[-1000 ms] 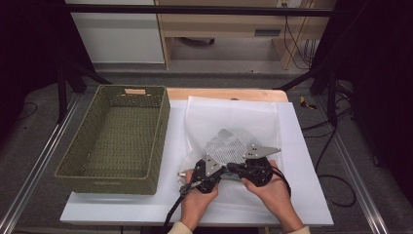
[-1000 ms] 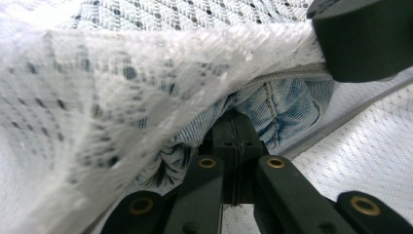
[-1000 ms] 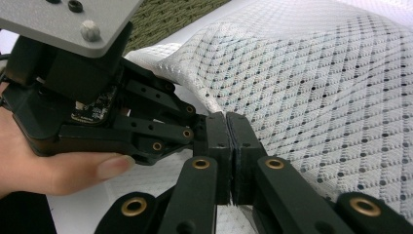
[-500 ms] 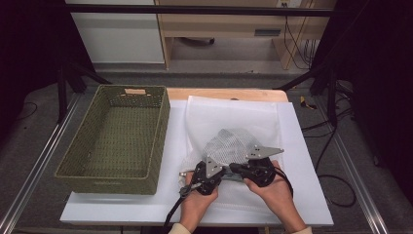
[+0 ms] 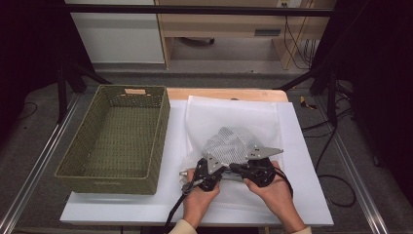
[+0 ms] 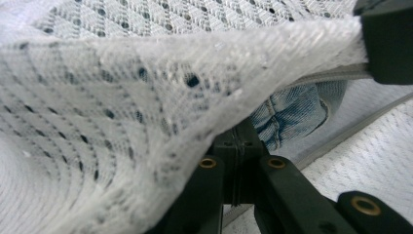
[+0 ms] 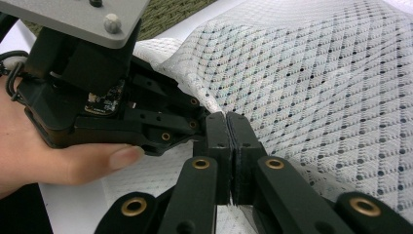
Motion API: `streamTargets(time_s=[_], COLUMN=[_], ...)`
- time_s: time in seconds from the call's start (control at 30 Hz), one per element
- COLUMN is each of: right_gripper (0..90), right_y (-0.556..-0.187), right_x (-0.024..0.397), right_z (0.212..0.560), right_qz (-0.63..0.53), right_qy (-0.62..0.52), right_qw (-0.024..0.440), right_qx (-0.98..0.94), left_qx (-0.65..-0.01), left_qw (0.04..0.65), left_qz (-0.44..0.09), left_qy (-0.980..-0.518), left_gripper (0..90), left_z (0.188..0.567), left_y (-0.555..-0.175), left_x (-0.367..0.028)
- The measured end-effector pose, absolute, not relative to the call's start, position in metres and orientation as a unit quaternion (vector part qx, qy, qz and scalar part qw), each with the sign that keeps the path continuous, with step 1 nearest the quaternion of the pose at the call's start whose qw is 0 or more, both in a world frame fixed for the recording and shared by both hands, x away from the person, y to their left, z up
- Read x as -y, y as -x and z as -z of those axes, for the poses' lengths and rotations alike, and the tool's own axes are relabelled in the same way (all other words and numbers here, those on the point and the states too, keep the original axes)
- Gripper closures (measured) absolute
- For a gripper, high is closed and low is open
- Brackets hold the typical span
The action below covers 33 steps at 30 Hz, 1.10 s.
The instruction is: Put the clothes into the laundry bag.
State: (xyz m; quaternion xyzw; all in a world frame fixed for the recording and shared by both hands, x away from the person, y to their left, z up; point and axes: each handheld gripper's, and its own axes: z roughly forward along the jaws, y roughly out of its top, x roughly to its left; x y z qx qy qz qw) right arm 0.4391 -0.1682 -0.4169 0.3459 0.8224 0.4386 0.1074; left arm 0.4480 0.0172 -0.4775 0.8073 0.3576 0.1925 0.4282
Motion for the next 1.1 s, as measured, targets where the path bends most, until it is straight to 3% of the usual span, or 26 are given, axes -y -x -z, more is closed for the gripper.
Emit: streamTargets(time_s=[1.1], right_gripper=[89.4], right_y=[-0.439], right_x=[0.169], right_z=[0.419], right_qz=[-0.432], right_qy=[-0.349], right_qw=[0.112], right_qx=[-0.824], left_qx=[-0.377], left_qw=[0.422], left_qz=[-0.21], left_qy=[-0.798], left_gripper=[90.0], left_z=[0.478], left_y=[-0.461], left_x=[-0.01])
